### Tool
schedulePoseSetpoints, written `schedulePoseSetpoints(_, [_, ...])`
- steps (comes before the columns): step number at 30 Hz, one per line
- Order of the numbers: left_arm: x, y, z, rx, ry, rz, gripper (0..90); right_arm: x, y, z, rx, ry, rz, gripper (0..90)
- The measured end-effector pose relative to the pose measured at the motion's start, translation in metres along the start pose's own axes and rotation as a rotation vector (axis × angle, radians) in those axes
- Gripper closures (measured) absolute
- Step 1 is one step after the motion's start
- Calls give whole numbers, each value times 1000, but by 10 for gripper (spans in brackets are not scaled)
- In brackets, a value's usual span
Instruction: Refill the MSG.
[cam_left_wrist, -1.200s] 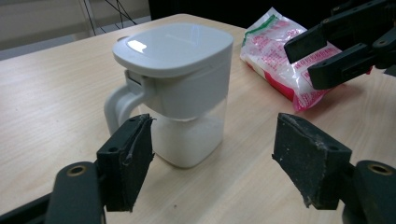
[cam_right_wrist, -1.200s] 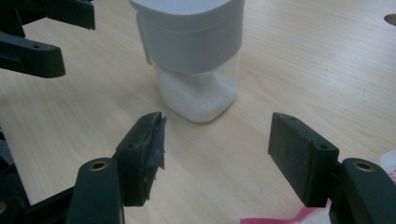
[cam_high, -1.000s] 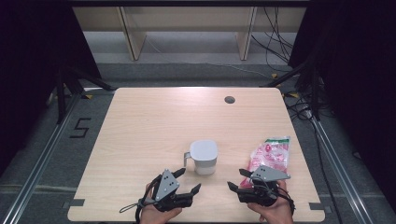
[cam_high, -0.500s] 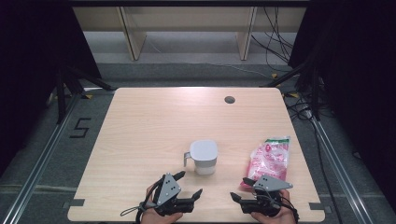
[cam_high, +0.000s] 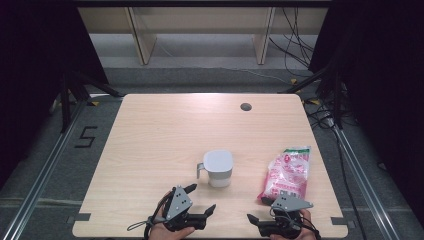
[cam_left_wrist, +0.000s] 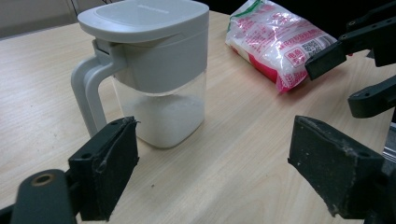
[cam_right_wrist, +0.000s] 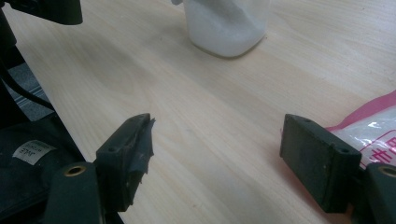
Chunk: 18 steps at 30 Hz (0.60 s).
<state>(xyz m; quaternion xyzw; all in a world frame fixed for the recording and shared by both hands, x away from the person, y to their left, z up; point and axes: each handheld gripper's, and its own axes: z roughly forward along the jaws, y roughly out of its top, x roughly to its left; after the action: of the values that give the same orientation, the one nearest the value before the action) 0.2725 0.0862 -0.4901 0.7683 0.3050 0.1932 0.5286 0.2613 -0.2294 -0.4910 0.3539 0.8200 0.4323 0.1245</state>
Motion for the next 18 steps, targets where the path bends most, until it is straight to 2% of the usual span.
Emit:
schedulePoseSetpoints(1, [0, 0, -1, 9, 4, 3, 150, 0, 0, -1, 6, 4, -3, 264])
schedulePoseSetpoints(2, [0, 0, 0, 9, 5, 4, 150, 2, -1, -1, 1, -3, 16, 264])
schedulePoseSetpoints(3, [0, 0, 0, 11, 5, 3, 150, 0, -1, -1, 4, 1, -6, 264])
schedulePoseSetpoints(5, [0, 0, 0, 8, 2, -3, 150, 1, -2, -1, 8, 4, 10, 265])
schedulePoseSetpoints(10, [1, -1, 2, 8, -3, -5, 150, 1, -2, 0, 10, 12, -1, 265])
schedulePoseSetpoints(11, [2, -1, 1, 26, 2, 8, 150, 1, -2, 0, 10, 11, -1, 265])
schedulePoseSetpoints(13, [1, -2, 2, 9, -5, -7, 150, 1, -2, 0, 10, 12, -1, 265])
schedulePoseSetpoints(18, [2, 0, -1, 15, 3, 1, 151, 1, -2, 0, 11, 14, 2, 264])
